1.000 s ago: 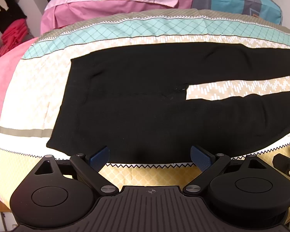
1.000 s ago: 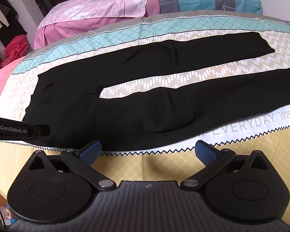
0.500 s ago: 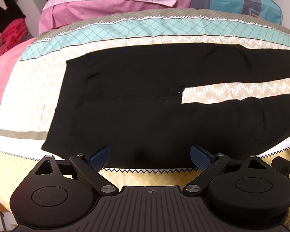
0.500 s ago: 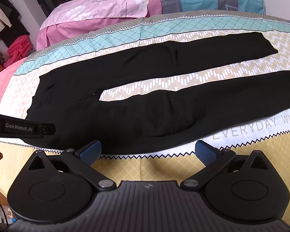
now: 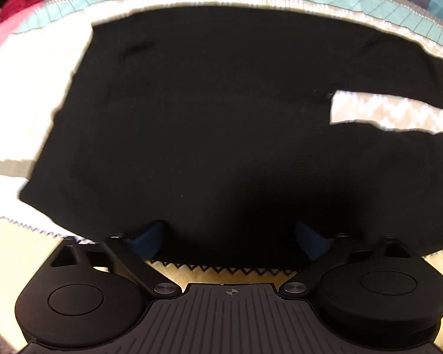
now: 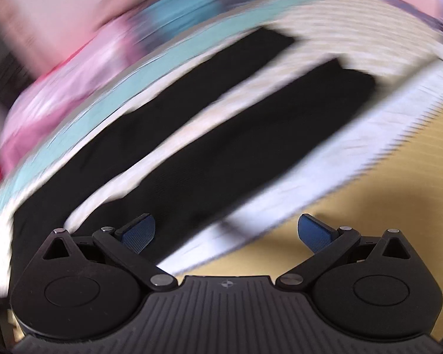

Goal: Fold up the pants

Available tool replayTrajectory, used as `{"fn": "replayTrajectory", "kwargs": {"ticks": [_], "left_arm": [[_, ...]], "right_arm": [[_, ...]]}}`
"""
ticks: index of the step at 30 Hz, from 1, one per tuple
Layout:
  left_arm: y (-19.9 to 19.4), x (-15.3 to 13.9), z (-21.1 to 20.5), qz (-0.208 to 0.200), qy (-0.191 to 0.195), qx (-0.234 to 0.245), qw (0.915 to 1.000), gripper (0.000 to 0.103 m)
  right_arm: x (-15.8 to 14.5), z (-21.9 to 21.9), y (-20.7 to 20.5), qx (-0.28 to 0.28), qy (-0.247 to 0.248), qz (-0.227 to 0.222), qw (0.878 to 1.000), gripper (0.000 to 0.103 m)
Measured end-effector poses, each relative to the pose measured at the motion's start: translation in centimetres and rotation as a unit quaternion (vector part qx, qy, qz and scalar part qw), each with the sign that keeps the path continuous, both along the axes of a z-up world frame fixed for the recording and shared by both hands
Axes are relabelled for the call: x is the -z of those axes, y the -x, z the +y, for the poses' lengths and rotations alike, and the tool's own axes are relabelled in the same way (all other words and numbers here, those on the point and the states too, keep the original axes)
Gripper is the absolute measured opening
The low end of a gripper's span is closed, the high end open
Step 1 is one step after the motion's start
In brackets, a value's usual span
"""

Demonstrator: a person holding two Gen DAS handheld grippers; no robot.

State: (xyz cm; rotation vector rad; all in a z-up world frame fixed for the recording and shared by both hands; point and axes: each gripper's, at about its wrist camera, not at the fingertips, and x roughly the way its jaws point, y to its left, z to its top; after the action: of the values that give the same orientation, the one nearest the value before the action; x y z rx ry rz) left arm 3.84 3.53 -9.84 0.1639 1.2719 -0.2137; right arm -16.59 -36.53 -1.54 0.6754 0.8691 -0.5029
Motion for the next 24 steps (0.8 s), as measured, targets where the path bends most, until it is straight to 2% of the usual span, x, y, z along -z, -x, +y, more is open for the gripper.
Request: {"fn": "replayTrajectory", "kwargs": {"ticks": [1,3,6,8,13,15,18,19,20,21,24], "left_arm": [[0.0,0.1,0.2,-0.013,-0.002,0.004,0.9999,0.103],[-0.2,0.1,0.1,-0.013,-0.009,0.008,0.9999,0.103],[-0.7,0.2,-0.1,-0.002,-0.012,0.002,0.9999,0.103],[-1.0,0.2,-0.3,0.008,-0.015,0.001,0.9999,0.103],[-2.2,0.5,-0.3,0.020,-0.022,-0.008,0.9995,0.103],[-2.4,0.6,-0.2,0.021,-0.024,-0.011,0.9994,0.103],[-2.2,0.7,-0.2,0.012,-0.020,-0.007,0.9997,0.103],[-2.1,0.9,-0.2,0.002,-0.019,-0.004,0.9998,0.103],[-1.9,1.0,-0.1,-0.004,-0.017,-0.002,0.9998,0.103],[-1.8,1.0,0.0,-0.008,-0.016,0.000,0.9998,0.103],[-1.7,1.1,0.5,-0.009,-0.015,0.008,0.9998,0.103]], "right_arm": [[0.4,-1.7,0.7,0.033,-0.006,-0.005,0.999,0.102],[1.1,-4.0,1.6,0.082,-0.011,-0.018,0.996,0.098],[2.6,-6.4,1.8,0.117,-0.020,-0.036,0.992,0.093],[2.9,-6.8,1.4,0.116,-0.007,-0.068,0.991,0.093],[3.9,-7.1,-1.1,0.096,0.011,-0.103,0.990,0.084],[4.1,-7.3,-2.5,0.087,0.022,-0.096,0.991,0.080],[4.2,-7.6,-4.3,0.081,0.043,-0.062,0.994,0.061],[4.1,-7.5,-4.5,0.076,0.053,-0.051,0.994,0.045],[4.1,-7.5,-4.6,0.070,0.057,-0.042,0.995,0.021],[4.1,-7.8,-4.4,0.068,0.045,-0.040,0.996,0.013],[2.5,-8.7,-2.2,0.102,0.008,-0.050,0.994,0.012]]}}
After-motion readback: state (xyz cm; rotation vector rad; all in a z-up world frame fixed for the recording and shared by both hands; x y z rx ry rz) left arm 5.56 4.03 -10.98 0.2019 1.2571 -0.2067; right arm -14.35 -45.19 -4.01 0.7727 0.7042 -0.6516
